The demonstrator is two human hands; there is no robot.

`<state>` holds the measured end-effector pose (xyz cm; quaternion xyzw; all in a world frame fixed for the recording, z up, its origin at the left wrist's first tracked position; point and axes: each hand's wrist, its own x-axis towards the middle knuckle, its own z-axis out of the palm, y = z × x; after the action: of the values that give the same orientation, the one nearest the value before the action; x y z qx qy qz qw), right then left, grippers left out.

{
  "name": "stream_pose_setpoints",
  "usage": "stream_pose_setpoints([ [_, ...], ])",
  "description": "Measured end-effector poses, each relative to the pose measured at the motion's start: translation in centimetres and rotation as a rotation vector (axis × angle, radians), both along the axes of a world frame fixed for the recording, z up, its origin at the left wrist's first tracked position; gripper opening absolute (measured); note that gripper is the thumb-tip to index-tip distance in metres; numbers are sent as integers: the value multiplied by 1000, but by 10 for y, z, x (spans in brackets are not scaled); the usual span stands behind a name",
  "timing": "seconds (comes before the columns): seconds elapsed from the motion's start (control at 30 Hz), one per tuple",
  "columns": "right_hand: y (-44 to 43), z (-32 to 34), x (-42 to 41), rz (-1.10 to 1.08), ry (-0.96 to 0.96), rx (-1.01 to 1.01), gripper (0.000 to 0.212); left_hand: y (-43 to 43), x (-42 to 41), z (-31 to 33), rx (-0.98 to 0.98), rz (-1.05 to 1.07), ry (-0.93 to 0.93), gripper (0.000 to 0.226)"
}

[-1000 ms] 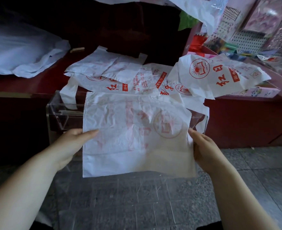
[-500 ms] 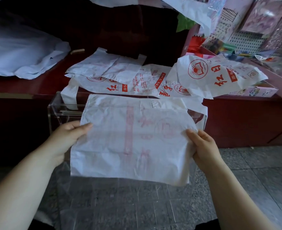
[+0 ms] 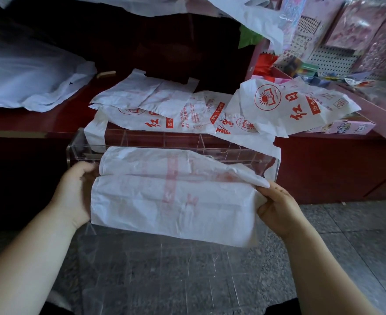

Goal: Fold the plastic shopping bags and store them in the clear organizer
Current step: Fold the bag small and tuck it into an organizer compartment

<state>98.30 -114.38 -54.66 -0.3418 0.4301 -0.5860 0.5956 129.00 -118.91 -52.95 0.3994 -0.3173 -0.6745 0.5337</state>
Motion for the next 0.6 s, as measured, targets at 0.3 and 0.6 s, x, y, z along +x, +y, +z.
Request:
stream_pose_setpoints([
  [0.3, -5, -4, 4, -226, 89, 169, 35, -7, 2, -21, 82, 8, -426, 16],
  [0.6, 1, 4, 4, -87, 135, -58, 25, -8, 8, -10, -256, -40, -277, 8],
])
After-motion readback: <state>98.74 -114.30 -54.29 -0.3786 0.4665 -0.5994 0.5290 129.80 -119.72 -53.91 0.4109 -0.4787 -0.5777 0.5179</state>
